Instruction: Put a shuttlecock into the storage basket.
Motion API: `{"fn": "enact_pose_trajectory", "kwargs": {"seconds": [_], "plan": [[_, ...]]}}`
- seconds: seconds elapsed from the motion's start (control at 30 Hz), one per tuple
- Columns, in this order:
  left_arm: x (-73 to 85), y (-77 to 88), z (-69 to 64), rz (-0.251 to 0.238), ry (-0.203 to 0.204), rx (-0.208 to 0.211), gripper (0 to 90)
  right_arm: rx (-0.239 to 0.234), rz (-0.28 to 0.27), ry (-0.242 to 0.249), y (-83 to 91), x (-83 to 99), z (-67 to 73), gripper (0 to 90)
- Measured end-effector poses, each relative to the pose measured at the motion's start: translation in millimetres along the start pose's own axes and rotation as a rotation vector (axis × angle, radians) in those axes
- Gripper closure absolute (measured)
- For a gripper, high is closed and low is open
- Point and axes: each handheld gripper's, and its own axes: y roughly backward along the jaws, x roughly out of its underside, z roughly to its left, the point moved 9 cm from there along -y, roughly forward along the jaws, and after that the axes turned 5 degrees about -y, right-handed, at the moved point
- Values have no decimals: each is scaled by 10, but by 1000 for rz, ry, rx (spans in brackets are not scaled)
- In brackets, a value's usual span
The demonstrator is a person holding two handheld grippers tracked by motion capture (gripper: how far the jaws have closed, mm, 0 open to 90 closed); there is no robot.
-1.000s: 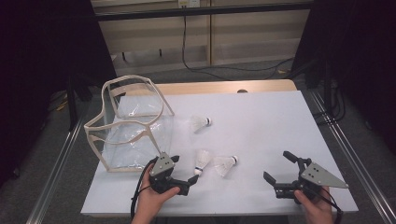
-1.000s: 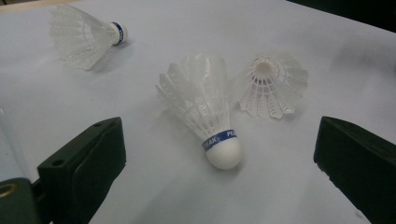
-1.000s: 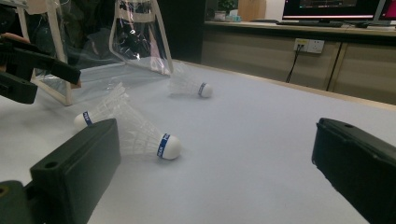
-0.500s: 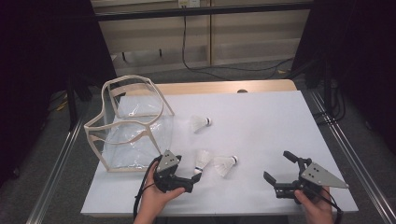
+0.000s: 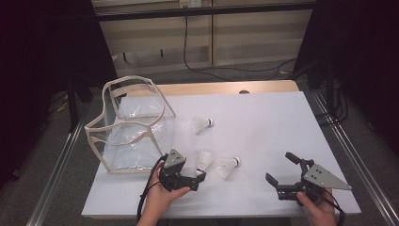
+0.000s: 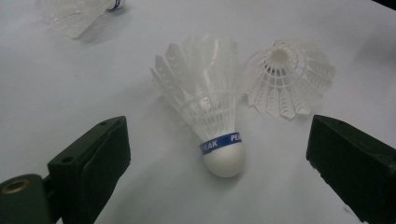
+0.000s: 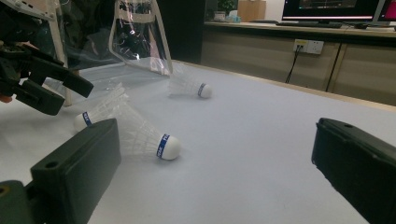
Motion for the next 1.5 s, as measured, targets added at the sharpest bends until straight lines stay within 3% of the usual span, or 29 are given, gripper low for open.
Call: {"fn": "enact_pose_trajectory", "kwargs": {"seconds": [0.1, 0.4, 0.7, 0.87, 0.9, 1.2, 1.27, 1.5], "plan": [[13, -9, 7, 15, 22, 4, 113, 0, 1, -2, 0, 1, 3, 8], [54, -23, 25, 58, 28, -8, 188, 1, 0, 0, 1, 0, -2, 9], [38, -24, -3, 86, -5, -4, 281, 1, -1, -2, 4, -2, -1, 9], [19, -35, -35, 116, -19, -12, 311, 2, -2, -1, 9, -5, -2, 9], [6, -40, -33, 114, -35, -30, 312, 2, -1, -3, 12, -3, -3, 9], [6, -99, -46, 133, 5, -35, 391, 0, -2, -3, 6, -3, -1, 9], [6, -115, -52, 138, 2, -35, 435, 0, -1, -4, 4, -1, -5, 9], [7, -154, -77, 165, 14, -29, 462, 0, -2, -4, 3, -1, -6, 9]]}}
